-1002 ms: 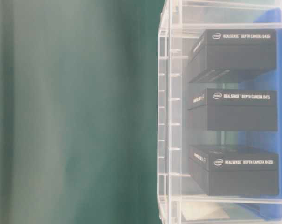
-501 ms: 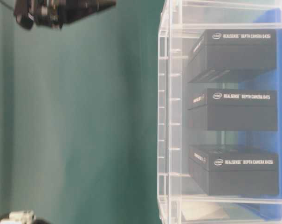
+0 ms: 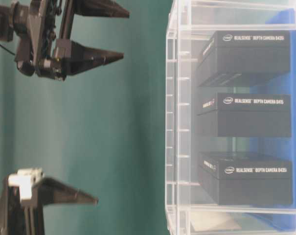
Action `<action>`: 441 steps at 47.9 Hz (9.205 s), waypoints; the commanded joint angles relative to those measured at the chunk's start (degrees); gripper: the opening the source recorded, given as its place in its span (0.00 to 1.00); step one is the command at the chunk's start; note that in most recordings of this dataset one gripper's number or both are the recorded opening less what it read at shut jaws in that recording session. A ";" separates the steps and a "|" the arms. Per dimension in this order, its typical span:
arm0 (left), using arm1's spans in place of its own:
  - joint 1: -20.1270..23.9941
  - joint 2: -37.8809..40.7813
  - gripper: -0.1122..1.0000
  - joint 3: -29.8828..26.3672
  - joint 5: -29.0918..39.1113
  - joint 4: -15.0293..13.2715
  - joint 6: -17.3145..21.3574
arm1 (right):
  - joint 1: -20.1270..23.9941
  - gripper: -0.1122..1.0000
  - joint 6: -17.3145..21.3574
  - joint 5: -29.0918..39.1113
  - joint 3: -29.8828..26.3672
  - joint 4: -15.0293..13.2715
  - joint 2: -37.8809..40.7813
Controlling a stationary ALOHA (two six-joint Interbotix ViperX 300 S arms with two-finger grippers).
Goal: Take the box out of the case with both arms.
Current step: 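Move both open grippers above the bin's left and right box pairs, then lower both open grippers down around the left and right black box pairs, then close left gripper on left box pair, right gripper on right pair, then lift both held box pairs straight up out of the bin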
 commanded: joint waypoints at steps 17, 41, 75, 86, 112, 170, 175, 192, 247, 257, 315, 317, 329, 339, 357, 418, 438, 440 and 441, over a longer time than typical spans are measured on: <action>-1.05 5.71 0.89 -8.17 -0.18 0.26 0.53 | 1.85 0.97 -0.53 -0.44 -7.12 0.00 4.57; -2.20 10.37 0.89 -13.18 -0.62 0.26 1.14 | 2.20 0.97 -0.53 -0.44 -7.38 0.00 4.92; -2.46 11.16 0.89 -13.54 0.09 0.62 1.23 | 2.29 0.97 -0.53 -0.44 -7.03 -0.26 5.01; -2.46 11.16 0.89 -13.45 0.09 0.62 1.32 | 2.29 0.97 -0.53 -0.53 -6.94 -0.26 5.01; -2.37 11.16 0.89 -13.45 0.09 0.79 1.41 | 2.29 0.97 -0.44 -0.44 -6.94 -0.26 5.01; -2.11 10.46 0.89 -7.21 -4.31 1.93 0.79 | 2.64 0.97 0.09 -4.22 -2.55 0.00 6.33; -1.93 10.02 0.89 -4.31 -7.12 2.02 0.53 | 2.64 0.97 0.35 -5.80 -0.79 0.00 6.50; -1.05 10.02 0.89 2.90 -14.24 2.02 0.26 | 2.55 0.96 2.02 -12.22 4.22 -0.53 6.86; 0.97 11.43 0.89 12.48 -28.21 2.64 -0.18 | 1.41 0.97 2.20 -19.16 11.16 -0.88 9.40; 0.97 12.74 0.89 12.48 -28.48 2.46 -0.26 | 0.97 0.96 2.20 -19.42 11.34 -0.79 9.58; -1.49 13.18 0.68 14.77 -27.42 1.85 -1.41 | 0.88 0.88 3.16 -15.38 13.01 0.88 11.78; -1.58 13.18 0.68 14.77 -27.51 1.85 -1.58 | 0.88 0.80 4.22 -15.64 13.10 0.79 11.69; -1.93 13.01 0.68 14.94 -27.25 1.32 -2.11 | 0.97 0.69 7.56 -19.60 13.45 0.18 11.43; -2.02 12.92 0.68 14.94 -27.16 1.32 -2.46 | 1.14 0.69 7.73 -19.60 13.36 0.44 11.25; -2.02 11.25 0.68 13.54 -25.66 1.32 -2.37 | 1.14 0.69 8.17 -19.16 12.48 0.53 9.76; -3.08 7.65 0.68 -23.47 5.80 1.58 1.49 | 3.43 0.69 4.39 9.40 -20.30 -8.70 3.96; -3.52 10.11 0.68 -30.85 10.72 2.29 2.55 | 4.75 0.69 4.39 13.01 -23.29 -9.40 3.96; -3.52 10.11 0.68 -30.85 10.81 2.29 2.55 | 4.75 0.69 4.39 13.01 -23.38 -9.40 3.96; -3.52 10.11 0.68 -30.76 10.72 2.29 2.55 | 4.75 0.69 4.39 13.01 -23.29 -9.32 3.96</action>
